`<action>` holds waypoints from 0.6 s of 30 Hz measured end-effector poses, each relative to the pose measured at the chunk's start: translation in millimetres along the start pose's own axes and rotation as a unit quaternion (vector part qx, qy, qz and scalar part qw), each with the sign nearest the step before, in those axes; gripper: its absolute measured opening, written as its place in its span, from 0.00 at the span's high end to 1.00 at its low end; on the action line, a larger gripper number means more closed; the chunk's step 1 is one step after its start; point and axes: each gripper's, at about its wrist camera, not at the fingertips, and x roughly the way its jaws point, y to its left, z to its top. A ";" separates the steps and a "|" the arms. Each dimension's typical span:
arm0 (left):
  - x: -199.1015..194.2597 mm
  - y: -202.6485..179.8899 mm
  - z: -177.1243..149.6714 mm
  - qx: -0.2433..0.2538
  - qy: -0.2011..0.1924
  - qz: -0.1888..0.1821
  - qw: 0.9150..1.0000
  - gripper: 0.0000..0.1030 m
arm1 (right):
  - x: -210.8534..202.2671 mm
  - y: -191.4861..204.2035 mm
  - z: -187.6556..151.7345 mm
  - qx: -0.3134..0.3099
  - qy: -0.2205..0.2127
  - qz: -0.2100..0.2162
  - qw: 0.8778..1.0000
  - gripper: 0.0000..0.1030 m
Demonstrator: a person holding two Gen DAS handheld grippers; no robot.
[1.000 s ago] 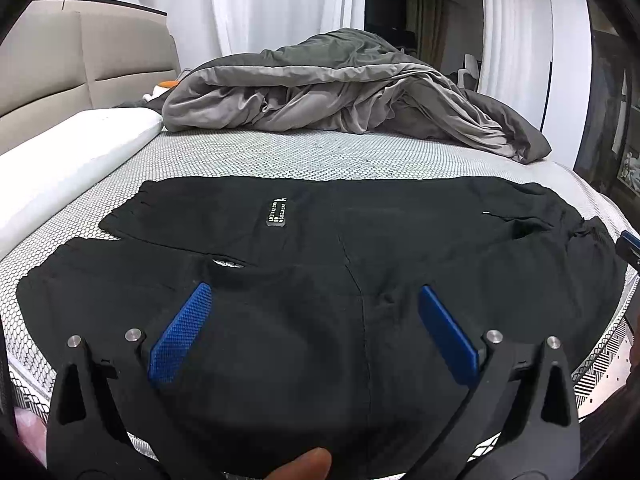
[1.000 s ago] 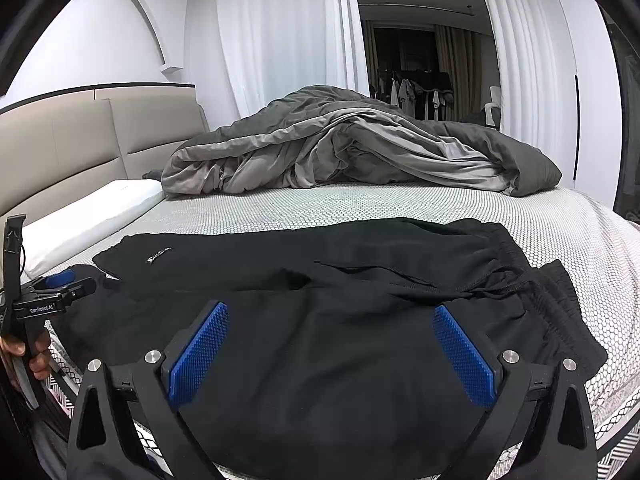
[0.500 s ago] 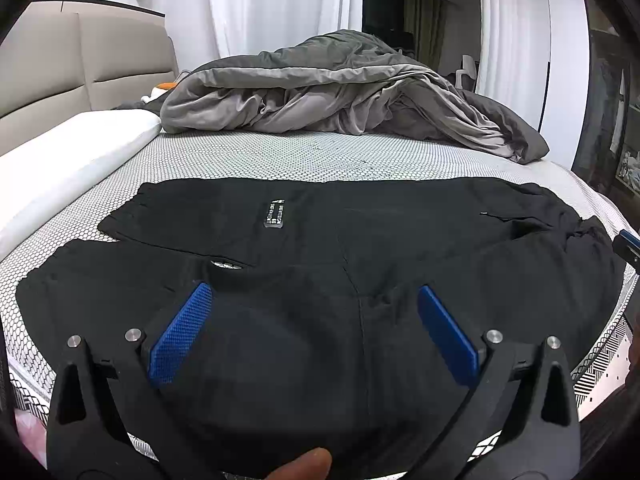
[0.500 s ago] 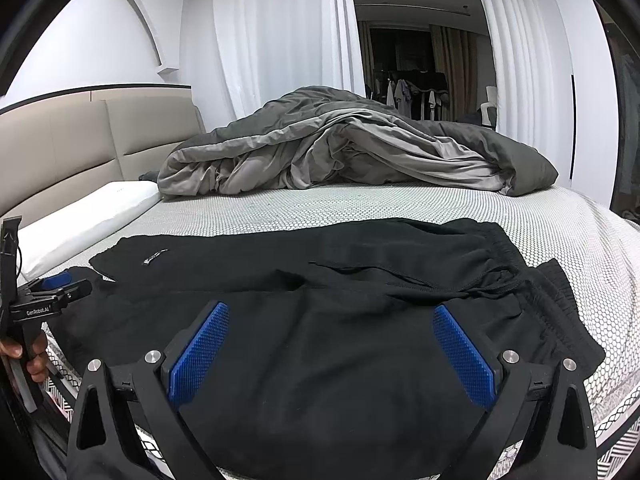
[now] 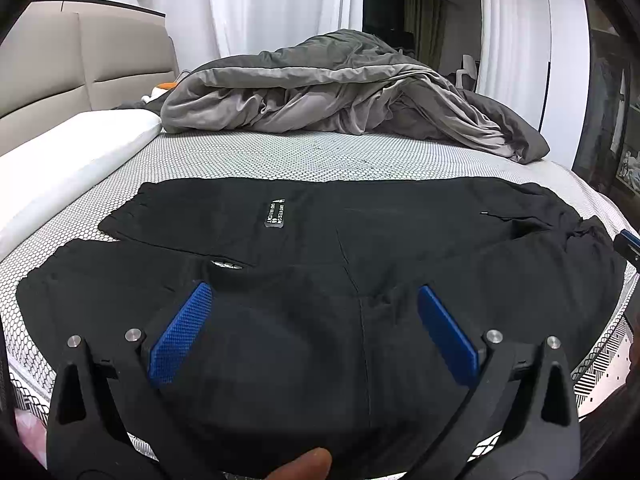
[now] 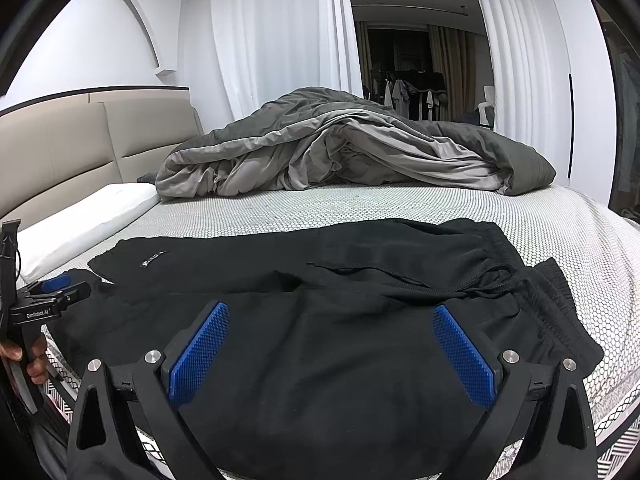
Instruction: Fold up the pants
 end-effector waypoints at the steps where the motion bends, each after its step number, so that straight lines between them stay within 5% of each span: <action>1: -0.1 -0.7 0.2 0.001 0.000 0.001 1.000 0.01 | -0.4 -0.3 -0.1 0.000 0.000 0.000 1.000 0.00; 18: -0.1 1.5 -0.2 0.000 0.000 -0.001 1.000 0.00 | -0.1 -2.9 -0.2 0.001 0.000 -0.004 1.000 0.00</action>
